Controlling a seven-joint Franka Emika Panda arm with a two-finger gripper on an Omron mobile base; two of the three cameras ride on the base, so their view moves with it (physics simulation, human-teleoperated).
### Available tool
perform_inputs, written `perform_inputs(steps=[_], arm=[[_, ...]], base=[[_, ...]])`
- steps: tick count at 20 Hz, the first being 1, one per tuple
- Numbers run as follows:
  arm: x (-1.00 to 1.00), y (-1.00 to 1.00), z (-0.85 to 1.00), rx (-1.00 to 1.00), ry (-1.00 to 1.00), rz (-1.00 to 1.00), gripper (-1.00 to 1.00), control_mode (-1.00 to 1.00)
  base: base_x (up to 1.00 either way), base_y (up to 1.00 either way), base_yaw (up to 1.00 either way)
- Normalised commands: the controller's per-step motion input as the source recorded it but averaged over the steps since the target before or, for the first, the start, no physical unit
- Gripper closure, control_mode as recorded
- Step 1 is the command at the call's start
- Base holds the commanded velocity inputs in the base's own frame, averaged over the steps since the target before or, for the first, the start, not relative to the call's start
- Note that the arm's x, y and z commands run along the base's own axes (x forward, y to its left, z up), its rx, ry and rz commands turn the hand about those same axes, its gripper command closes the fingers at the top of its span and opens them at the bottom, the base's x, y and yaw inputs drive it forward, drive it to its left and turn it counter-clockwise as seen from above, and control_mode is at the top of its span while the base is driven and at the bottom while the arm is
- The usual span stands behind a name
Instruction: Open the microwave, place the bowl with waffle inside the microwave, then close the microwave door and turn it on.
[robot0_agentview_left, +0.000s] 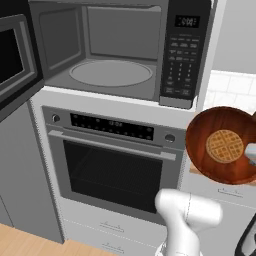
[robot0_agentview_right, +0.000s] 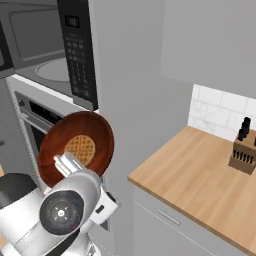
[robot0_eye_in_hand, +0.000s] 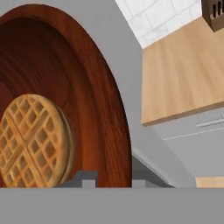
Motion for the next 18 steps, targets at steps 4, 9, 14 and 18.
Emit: perform_inputs(steps=[4,9,14,18], arm=[[-0.08,0.99,0.47,0.04,-0.02,0.00,1.00,-1.00],[0.00,1.00,0.73,0.00,0.00,0.00,1.00,-1.00],[0.00,0.99,0.45,0.00,0.00,0.00,1.00,-1.00],[0.00,0.64,0.35,0.02,0.00,-0.02,1.00,-1.00]], base=[[0.00,0.00,0.00],[0.00,0.00,0.00],[0.00,0.00,0.00],[0.00,0.00,0.00]])
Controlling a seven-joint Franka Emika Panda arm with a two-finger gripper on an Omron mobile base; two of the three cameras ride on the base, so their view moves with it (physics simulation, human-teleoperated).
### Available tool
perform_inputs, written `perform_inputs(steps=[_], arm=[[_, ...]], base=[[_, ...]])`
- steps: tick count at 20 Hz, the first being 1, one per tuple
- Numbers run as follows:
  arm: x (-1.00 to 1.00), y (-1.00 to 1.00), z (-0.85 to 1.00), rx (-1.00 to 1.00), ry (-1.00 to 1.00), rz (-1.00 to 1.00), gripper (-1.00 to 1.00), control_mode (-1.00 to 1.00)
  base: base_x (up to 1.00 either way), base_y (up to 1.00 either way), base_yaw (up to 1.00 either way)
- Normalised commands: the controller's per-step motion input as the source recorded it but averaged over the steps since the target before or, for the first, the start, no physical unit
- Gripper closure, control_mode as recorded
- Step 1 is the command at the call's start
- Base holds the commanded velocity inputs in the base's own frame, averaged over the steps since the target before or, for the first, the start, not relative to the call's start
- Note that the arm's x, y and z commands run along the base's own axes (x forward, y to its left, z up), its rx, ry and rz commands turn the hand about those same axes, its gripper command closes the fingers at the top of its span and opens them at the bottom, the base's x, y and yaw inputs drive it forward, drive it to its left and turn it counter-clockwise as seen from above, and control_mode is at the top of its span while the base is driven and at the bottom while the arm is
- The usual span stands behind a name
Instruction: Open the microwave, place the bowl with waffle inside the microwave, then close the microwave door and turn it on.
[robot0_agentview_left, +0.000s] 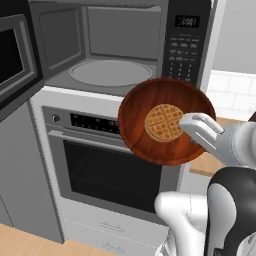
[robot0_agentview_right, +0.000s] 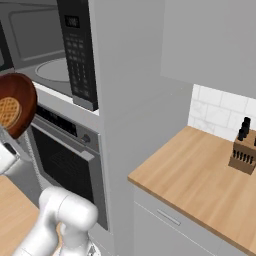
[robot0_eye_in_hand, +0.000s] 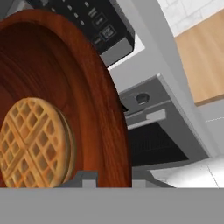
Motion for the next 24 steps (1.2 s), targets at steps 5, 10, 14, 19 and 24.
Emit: perform_inputs(steps=[5,10,14,19,24], arm=[[0.00,0.41,0.11,0.16,0.03,-0.01,1.00,-1.00],[0.08,0.60,0.06,0.24,0.05,0.00,1.00,-1.00],[0.14,0.73,0.01,0.11,0.00,-0.07,1.00,-1.00],[0.27,0.49,0.00,0.06,0.00,-0.19,1.00,-1.00],[0.33,0.13,0.00,0.09,0.01,-0.21,1.00,-1.00]], base=[[0.00,0.00,0.00],[0.00,0.00,0.00],[0.00,0.00,0.00],[0.00,0.00,0.00],[0.00,0.00,0.00]])
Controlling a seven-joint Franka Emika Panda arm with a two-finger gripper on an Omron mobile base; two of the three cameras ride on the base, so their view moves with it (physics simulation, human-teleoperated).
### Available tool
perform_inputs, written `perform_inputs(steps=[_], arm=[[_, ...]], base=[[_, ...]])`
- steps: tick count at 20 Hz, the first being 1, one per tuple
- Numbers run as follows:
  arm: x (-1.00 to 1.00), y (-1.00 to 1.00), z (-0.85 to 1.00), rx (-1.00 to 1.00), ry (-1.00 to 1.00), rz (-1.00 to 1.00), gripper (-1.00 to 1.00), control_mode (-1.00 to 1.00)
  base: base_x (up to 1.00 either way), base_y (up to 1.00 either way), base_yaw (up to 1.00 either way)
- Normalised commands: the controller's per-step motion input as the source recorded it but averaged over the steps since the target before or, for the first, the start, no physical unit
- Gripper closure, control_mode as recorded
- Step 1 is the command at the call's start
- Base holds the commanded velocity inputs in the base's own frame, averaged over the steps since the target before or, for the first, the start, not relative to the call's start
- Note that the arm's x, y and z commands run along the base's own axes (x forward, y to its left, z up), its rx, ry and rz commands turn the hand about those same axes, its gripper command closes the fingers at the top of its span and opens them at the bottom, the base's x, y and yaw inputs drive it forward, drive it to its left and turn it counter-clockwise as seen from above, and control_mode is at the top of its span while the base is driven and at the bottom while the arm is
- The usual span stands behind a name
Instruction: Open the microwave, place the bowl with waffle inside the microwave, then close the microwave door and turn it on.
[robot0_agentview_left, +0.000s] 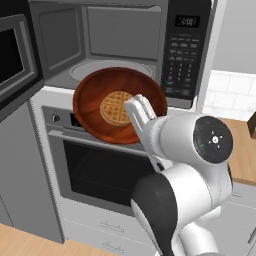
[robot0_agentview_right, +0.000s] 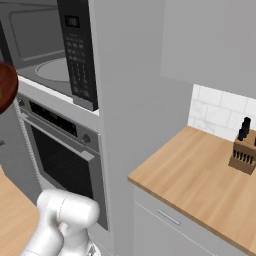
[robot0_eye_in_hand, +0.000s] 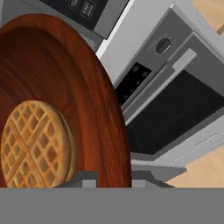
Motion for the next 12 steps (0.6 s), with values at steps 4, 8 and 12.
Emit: perform_inputs(steps=[4,8,12], arm=[[0.45,0.17,0.15,0.00,0.00,-0.13,1.00,-1.00],[0.46,0.14,0.18,0.00,0.01,-0.14,1.00,-1.00],[0.42,0.00,0.13,0.02,0.04,-0.18,1.00,-1.00]], base=[[0.00,0.00,0.00],[0.00,0.00,0.00],[0.00,0.00,0.00]])
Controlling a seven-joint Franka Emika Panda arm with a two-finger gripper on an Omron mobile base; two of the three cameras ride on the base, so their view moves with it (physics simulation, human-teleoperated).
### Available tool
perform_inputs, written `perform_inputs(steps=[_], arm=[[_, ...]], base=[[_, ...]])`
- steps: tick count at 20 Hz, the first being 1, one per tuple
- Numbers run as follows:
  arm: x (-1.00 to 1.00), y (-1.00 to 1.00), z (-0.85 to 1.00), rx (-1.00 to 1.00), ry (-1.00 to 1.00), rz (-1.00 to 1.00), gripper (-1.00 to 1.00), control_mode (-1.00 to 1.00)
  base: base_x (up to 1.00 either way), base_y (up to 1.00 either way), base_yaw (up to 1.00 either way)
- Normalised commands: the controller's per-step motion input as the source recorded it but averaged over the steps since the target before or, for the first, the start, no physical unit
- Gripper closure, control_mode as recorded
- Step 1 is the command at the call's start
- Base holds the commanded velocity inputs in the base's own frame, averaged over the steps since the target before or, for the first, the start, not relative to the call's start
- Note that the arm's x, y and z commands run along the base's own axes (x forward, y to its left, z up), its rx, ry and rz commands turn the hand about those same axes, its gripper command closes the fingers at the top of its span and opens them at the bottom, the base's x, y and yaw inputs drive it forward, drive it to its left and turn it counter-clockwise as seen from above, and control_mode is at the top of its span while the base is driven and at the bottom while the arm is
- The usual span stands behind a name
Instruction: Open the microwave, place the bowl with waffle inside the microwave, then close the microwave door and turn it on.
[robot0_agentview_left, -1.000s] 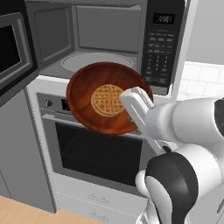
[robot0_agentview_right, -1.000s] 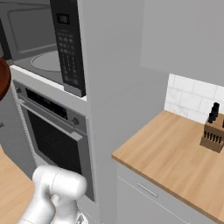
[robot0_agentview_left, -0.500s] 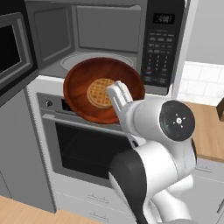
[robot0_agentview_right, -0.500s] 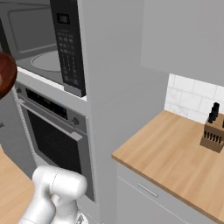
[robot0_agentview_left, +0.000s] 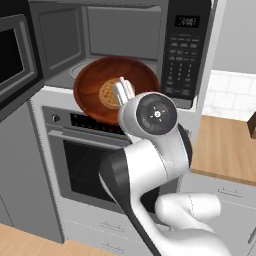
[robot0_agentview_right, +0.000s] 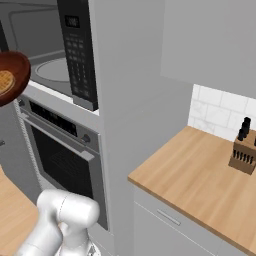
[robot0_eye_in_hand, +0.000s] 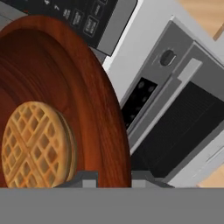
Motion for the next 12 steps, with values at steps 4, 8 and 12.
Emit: perform_inputs(steps=[4,8,12], arm=[[0.44,0.00,0.13,0.00,0.03,-0.17,1.00,-1.00],[0.25,0.00,0.09,0.00,0.00,-0.16,1.00,-1.00],[0.05,0.00,0.00,0.00,0.00,-0.11,1.00,-1.00]], base=[[0.00,0.00,0.00],[0.00,0.00,0.00],[0.00,0.00,0.00]])
